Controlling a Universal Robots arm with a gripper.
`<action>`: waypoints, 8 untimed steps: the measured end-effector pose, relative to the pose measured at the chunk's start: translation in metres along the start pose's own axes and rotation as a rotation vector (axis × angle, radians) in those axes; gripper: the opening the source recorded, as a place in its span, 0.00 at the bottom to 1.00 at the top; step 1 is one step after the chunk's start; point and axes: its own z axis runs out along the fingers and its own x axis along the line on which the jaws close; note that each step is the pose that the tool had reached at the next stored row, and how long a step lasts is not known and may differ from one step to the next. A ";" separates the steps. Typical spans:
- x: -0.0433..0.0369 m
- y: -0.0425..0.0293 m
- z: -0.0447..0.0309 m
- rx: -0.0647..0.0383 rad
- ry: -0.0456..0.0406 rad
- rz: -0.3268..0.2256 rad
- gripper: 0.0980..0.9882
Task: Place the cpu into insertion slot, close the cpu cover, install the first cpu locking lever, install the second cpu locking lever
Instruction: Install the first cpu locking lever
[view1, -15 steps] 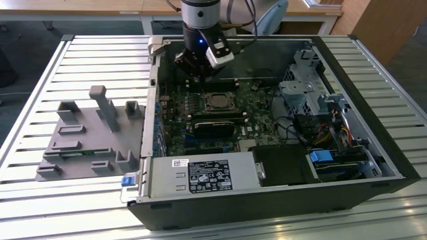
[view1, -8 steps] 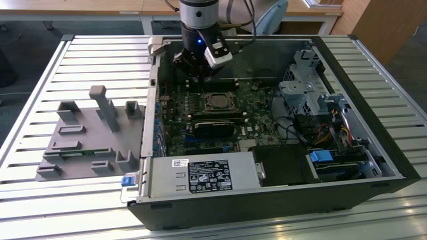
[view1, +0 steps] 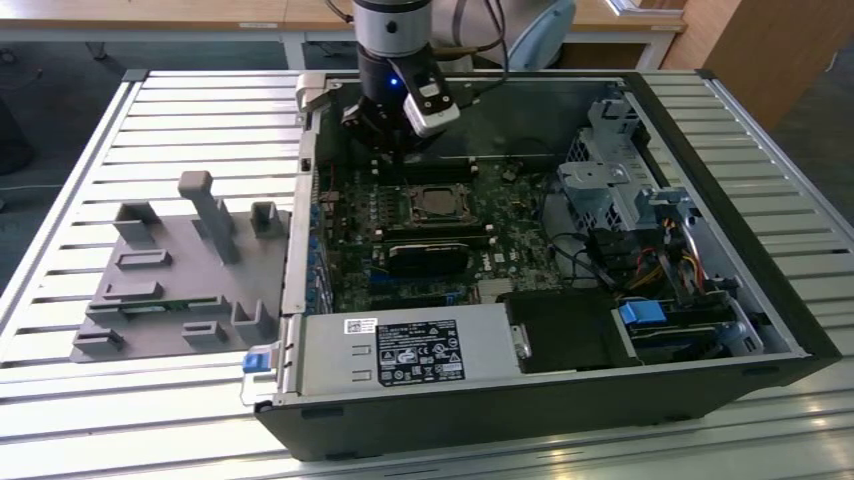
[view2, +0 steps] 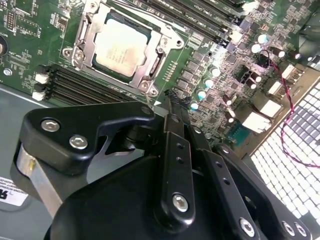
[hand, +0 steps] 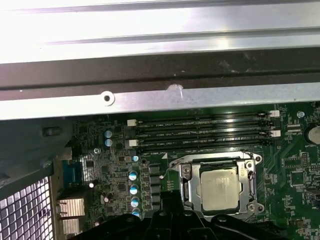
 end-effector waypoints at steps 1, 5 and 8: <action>0.0009 -0.0001 -0.0002 0.000 0.0000 0.000 0.01; 0.0045 -0.0003 -0.0006 0.000 -0.0002 0.000 0.01; 0.0070 0.0002 -0.0007 0.000 0.0000 0.000 0.01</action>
